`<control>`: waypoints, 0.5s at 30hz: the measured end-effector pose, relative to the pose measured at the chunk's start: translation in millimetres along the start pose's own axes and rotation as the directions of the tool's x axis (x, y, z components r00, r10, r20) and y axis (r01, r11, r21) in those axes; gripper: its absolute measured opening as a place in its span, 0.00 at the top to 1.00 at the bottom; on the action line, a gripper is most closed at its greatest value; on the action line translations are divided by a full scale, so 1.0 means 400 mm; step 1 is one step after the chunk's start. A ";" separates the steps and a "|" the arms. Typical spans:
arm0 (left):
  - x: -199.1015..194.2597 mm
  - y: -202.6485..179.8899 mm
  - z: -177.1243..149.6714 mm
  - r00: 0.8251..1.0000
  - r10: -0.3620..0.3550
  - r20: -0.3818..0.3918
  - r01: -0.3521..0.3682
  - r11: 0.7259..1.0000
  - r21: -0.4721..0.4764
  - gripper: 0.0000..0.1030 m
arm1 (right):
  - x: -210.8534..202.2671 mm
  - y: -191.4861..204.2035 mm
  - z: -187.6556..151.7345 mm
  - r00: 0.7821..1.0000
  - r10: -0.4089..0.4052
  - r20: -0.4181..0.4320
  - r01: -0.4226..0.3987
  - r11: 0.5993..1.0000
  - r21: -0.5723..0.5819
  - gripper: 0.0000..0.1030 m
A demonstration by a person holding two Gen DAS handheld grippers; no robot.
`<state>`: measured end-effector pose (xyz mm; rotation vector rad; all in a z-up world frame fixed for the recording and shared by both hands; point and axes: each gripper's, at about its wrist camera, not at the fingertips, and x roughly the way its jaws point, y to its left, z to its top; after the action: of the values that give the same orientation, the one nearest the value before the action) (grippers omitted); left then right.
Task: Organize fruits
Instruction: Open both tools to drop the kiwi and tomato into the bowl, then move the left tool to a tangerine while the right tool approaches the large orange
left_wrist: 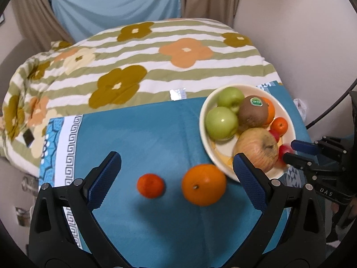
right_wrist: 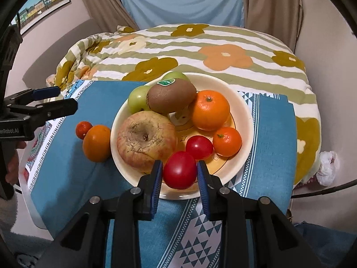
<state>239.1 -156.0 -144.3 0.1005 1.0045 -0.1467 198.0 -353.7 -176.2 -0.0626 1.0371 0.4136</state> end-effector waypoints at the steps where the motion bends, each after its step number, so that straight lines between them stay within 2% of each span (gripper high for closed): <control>1: -0.004 0.001 -0.001 1.000 0.004 0.001 -0.004 1.000 0.000 0.00 | 0.000 0.004 -0.001 1.000 -0.002 -0.005 0.002 1.000 -0.010 0.62; 2: -0.013 0.005 -0.005 1.000 0.009 0.004 -0.009 1.000 -0.001 0.00 | -0.004 0.008 -0.004 1.000 -0.007 0.000 0.007 1.000 -0.017 0.40; 3: -0.022 0.008 -0.009 1.000 0.015 0.007 -0.015 1.000 -0.001 0.00 | -0.010 0.010 -0.007 1.000 -0.004 0.012 0.004 1.000 -0.021 0.28; 4: -0.029 0.011 -0.013 1.000 0.021 0.008 -0.021 1.000 -0.002 0.00 | -0.020 0.011 -0.012 0.999 0.011 0.032 -0.010 1.000 -0.020 0.10; 5: -0.035 0.015 -0.018 1.000 0.027 0.009 -0.027 1.000 -0.003 0.00 | -0.026 0.012 -0.014 0.999 0.018 0.041 -0.017 1.000 -0.017 0.07; 15: -0.108 0.060 -0.060 0.999 0.036 0.036 -0.035 0.999 -0.017 0.00 | -0.084 0.020 -0.032 0.995 -0.018 0.096 0.012 0.998 0.059 0.07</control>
<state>200.4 -125.5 -120.3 0.1004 0.9672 -0.1076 170.0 -359.8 -153.1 0.0023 0.9519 0.3687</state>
